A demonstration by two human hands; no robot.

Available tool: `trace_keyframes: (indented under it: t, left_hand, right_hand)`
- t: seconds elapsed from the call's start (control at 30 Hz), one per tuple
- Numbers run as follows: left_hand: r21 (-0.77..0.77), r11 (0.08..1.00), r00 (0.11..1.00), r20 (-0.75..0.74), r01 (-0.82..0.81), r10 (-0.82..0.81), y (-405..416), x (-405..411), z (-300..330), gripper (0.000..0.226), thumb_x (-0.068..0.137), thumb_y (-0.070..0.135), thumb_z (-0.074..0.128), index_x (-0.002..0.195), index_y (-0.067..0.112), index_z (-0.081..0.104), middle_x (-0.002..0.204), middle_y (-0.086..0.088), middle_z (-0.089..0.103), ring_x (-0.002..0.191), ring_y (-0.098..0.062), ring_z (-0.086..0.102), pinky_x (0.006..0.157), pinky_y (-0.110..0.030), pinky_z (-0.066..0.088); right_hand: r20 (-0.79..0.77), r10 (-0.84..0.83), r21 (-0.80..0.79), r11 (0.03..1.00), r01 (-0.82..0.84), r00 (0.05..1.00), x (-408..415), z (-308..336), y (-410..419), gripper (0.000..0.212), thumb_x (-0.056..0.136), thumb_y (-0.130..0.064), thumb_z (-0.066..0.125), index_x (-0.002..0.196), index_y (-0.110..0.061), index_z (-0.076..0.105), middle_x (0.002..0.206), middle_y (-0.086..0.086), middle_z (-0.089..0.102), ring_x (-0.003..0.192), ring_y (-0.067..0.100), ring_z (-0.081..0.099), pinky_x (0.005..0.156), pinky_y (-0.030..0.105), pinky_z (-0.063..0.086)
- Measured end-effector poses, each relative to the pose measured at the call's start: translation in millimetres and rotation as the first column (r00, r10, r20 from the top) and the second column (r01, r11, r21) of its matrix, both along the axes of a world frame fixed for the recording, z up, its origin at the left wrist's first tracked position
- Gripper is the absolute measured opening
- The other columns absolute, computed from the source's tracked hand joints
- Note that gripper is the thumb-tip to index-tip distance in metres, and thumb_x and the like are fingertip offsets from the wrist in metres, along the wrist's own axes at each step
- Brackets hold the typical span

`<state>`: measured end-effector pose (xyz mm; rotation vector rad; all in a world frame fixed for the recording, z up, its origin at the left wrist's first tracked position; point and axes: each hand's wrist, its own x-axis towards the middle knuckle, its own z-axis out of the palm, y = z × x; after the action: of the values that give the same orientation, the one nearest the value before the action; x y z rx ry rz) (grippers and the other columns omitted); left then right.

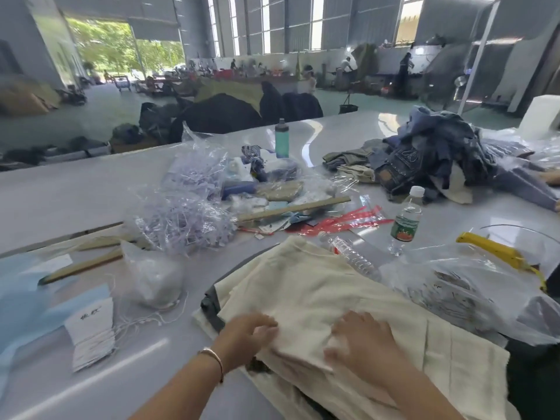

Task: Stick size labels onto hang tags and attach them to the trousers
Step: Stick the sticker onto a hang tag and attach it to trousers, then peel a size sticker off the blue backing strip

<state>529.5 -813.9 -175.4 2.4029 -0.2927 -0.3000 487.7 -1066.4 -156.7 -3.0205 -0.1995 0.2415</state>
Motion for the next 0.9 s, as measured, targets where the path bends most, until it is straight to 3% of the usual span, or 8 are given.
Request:
trace_keyframes:
  t: [0.13, 0.23, 0.3, 0.4, 0.53, 0.67, 0.8, 0.9]
  left_hand:
    - [-0.151, 0.964, 0.969, 0.075, -0.220, 0.233, 93.2, -44.3, 43.6, 0.018, 0.092, 0.026, 0.064, 0.089, 0.043, 0.071, 0.093, 0.028, 0.070, 0.093, 0.009, 0.062, 0.084, -0.014, 0.047]
    - [-0.215, 0.897, 0.895, 0.146, -0.386, 0.421, 188.9, -100.4, 81.9, 0.025, 0.091, 0.016, 0.066, 0.083, 0.039, 0.072, 0.084, 0.025, 0.072, 0.084, 0.007, 0.065, 0.076, -0.011, 0.047]
    - [-0.250, 0.837, 0.820, 0.197, -0.488, 0.537, 258.8, -150.9, 103.3, 0.023, 0.090, 0.011, 0.068, 0.085, 0.033, 0.074, 0.086, 0.016, 0.075, 0.082, -0.002, 0.069, 0.077, -0.019, 0.052]
    - [-0.253, 0.715, 0.663, 0.269, -0.652, 0.699, 366.5, -238.4, 126.2, 0.016, 0.089, 0.013, 0.068, 0.088, 0.027, 0.075, 0.085, 0.010, 0.075, 0.081, -0.008, 0.070, 0.074, -0.024, 0.051]
    - [-0.191, 0.464, 0.389, 0.328, -0.865, 0.861, 500.5, -357.5, 134.7, 0.016, 0.091, 0.006, 0.063, 0.085, 0.017, 0.074, 0.079, 0.001, 0.073, 0.079, -0.016, 0.067, 0.076, -0.031, 0.050]
    - [-0.102, 0.209, 0.171, 0.297, -0.972, 0.939, 609.7, -455.6, 119.8, 0.010, 0.089, 0.011, 0.065, 0.085, 0.016, 0.072, 0.085, -0.006, 0.072, 0.082, -0.026, 0.066, 0.074, -0.035, 0.053]
    - [-0.025, 0.079, 0.063, 0.385, -0.997, 0.921, 693.3, -509.4, 103.6, 0.010, 0.083, 0.017, 0.073, 0.091, 0.011, 0.074, 0.099, -0.007, 0.071, 0.098, -0.028, 0.063, 0.086, -0.035, 0.048]
    - [0.074, 0.061, 0.091, 0.523, -0.995, 0.847, 740.5, -511.1, 96.0, 0.033, 0.077, 0.028, 0.077, 0.105, 0.012, 0.070, 0.114, -0.006, 0.066, 0.112, -0.031, 0.055, 0.095, -0.038, 0.045]
  right_hand:
    - [0.207, 0.012, 0.332, 0.940, -0.082, 0.978, 11.9, 43.3, 64.4, 0.012, 0.093, -0.038, 0.056, 0.092, -0.029, 0.063, 0.095, -0.015, 0.063, 0.099, 0.012, 0.058, 0.084, 0.028, 0.039]
    - [0.284, 0.085, 0.527, 0.818, -0.229, 0.955, 4.8, 76.4, 152.0, 0.020, 0.090, -0.024, 0.062, 0.070, -0.019, 0.059, 0.067, -0.004, 0.062, 0.070, 0.019, 0.058, 0.067, 0.033, 0.044]
    - [0.309, 0.186, 0.578, 0.742, -0.339, 0.933, -10.2, 93.3, 222.4, 0.020, 0.088, -0.022, 0.064, 0.069, -0.018, 0.060, 0.062, -0.003, 0.061, 0.064, 0.016, 0.057, 0.064, 0.033, 0.045]
    - [0.323, 0.336, 0.637, 0.614, -0.466, 0.885, -45.4, 105.8, 337.3, 0.024, 0.085, -0.022, 0.068, 0.063, -0.020, 0.059, 0.053, -0.007, 0.057, 0.052, 0.004, 0.048, 0.054, 0.020, 0.036]
    - [0.287, 0.533, 0.730, 0.416, -0.542, 0.796, -112.1, 108.1, 498.6, 0.029, 0.083, -0.021, 0.070, 0.057, -0.016, 0.058, 0.057, 0.001, 0.064, 0.055, 0.015, 0.056, 0.058, 0.032, 0.043]
    - [0.174, 0.695, 0.859, 0.240, -0.453, 0.698, -183.3, 96.1, 646.7, 0.030, 0.084, -0.016, 0.069, 0.056, -0.014, 0.060, 0.057, 0.007, 0.065, 0.056, 0.023, 0.059, 0.061, 0.039, 0.047]
    - [0.060, 0.788, 0.926, 0.185, -0.329, 0.613, -240.5, 83.3, 756.6, 0.032, 0.084, -0.011, 0.069, 0.054, -0.013, 0.057, 0.050, 0.002, 0.060, 0.050, 0.014, 0.050, 0.054, 0.026, 0.040]
    - [-0.017, 0.806, 0.924, 0.239, -0.298, 0.592, -264.8, 75.4, 809.3, 0.029, 0.085, -0.014, 0.068, 0.058, -0.011, 0.057, 0.052, 0.003, 0.059, 0.051, 0.015, 0.049, 0.055, 0.026, 0.040]
